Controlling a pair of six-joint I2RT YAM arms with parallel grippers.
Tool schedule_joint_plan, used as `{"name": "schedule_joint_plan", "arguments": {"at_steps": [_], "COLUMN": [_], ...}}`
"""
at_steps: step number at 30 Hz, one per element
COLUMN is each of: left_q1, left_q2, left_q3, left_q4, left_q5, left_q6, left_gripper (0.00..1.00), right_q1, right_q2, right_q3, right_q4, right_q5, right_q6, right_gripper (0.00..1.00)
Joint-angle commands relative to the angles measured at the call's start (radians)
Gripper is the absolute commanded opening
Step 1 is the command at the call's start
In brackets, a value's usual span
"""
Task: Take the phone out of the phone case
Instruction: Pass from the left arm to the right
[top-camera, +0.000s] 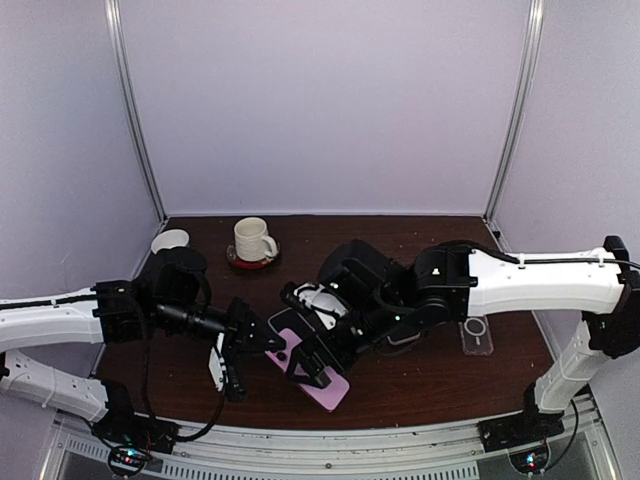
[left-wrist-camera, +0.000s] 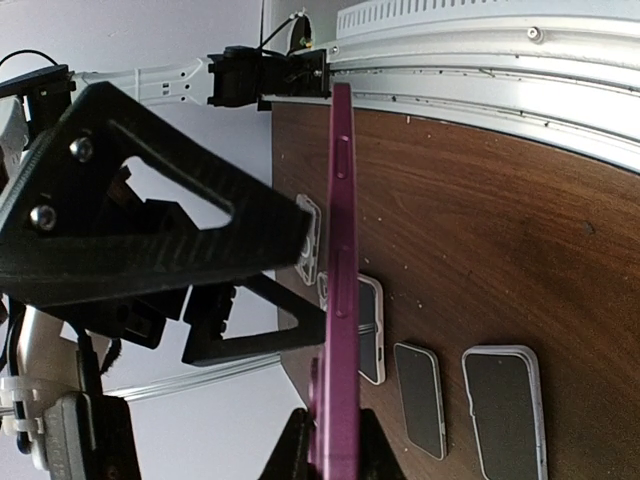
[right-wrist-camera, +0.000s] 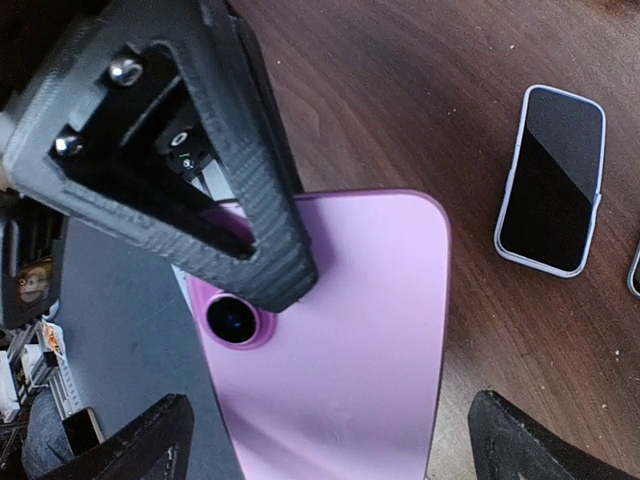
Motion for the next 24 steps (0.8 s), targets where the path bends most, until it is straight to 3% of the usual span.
{"name": "schedule_joint_plan", "arguments": {"at_steps": [1, 6, 9, 15, 21, 22, 24], "left_q1": [-0.006, -0.007, -0.006, -0.007, -0.006, -0.006, -0.006], "left_q2": [-0.009, -0.008, -0.008, -0.007, -0.004, -0.003, -0.002], "left_q3": [0.016, 0.014, 0.014, 0.014, 0.015, 0.015, 0.014], "left_q4": [0.060, 0.061, 0.061, 0.060, 0.059, 0.060, 0.060], "left_q5": [0.027, 0.023, 0.021, 0.022, 0.018, 0.016, 0.012], "left_q6": [-0.015, -0.015, -0.014, -0.014, -0.020, -0.023, -0.024], "left_gripper": [0.00, 0.00, 0.00, 0.00, 0.00, 0.01, 0.11], "right_q1": [0.011, 0.020, 0.023, 0.023, 0.023, 0.023, 0.024], "right_q2": [0.022, 0.042, 0.046, 0.039, 0.029, 0.023, 0.007], "right_q3": [0.045, 0.040, 0.032, 0.020, 0.007, 0.001, -0.016], "right_q4": [-0.055, -0.059, -0.052, -0.024, -0.015, -0.015, -0.010], "right_q5": [0.038, 0.009, -0.002, -0.006, -0.006, -0.003, 0.006], "right_q6": [-0.021, -0.031, -0.030, -0.024, -0.013, -0.010, 0.001], "right_gripper": [1.00, 0.99, 0.94, 0.71, 0.56, 0.56, 0.55]}}
